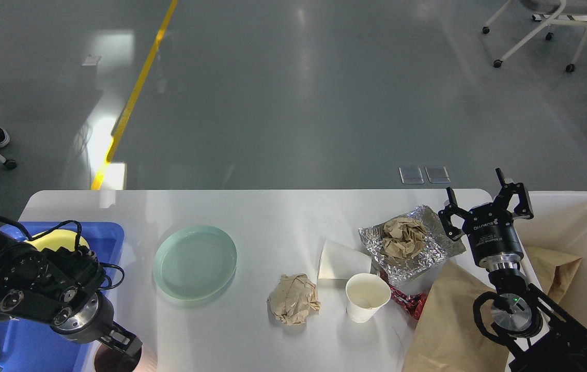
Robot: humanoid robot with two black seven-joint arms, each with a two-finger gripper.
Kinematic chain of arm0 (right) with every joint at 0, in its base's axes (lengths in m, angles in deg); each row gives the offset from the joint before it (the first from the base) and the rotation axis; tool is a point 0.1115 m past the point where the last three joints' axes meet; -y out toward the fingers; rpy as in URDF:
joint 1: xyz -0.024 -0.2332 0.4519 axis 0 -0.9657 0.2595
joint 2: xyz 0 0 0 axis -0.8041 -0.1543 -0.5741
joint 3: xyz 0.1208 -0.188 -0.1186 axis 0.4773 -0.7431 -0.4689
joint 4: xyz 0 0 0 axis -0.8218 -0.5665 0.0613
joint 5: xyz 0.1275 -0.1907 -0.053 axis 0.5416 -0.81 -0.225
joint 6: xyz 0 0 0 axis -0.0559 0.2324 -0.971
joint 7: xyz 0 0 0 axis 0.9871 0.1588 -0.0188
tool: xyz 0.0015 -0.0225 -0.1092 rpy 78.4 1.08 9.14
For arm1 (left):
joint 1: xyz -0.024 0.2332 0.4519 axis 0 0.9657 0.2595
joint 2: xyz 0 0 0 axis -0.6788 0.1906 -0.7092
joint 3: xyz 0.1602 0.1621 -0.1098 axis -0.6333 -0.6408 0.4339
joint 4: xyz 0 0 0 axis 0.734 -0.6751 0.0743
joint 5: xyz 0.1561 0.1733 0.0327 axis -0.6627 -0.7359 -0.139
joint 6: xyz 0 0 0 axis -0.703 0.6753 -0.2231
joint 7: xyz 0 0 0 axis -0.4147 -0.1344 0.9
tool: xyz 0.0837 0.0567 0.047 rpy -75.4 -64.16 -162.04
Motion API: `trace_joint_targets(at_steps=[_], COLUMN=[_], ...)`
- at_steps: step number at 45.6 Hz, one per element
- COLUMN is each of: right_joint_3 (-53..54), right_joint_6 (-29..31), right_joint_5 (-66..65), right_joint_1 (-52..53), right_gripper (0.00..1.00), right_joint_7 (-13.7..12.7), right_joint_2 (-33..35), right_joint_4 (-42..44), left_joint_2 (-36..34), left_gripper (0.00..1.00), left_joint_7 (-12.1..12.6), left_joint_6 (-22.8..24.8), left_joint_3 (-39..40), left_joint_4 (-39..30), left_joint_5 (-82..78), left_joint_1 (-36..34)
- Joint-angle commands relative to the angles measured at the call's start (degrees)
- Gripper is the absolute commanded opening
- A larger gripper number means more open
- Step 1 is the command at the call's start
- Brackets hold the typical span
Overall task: Tidy desktop
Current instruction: 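Move the left gripper down to grasp the pink mug, then lift the pink mug and move it toward the tray's near corner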
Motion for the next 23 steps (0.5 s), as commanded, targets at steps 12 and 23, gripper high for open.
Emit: trace_joint_targets(at_steps=[12, 23], right_joint_3=[0.0, 0.0], right_joint_6=[0.0, 0.0], right_joint_5=[0.0, 0.0], right_joint_1=[0.0, 0.0], right_gripper=[1.0, 1.0], right_joint_7=[0.0, 0.08], right_joint_2=[0.0, 0.0], right_joint_4=[0.01, 0.01], left_joint_2=[0.08, -0.45], left_gripper=[0.21, 0.0], left_joint_7=[-0.06, -0.06], left_joint_6=[3.3, 7.25], left_joint_3=[0.07, -0.02], left_joint_4=[0.25, 0.25], left_joint_5=[0.63, 0.63], left_joint_1=[0.7, 0.26])
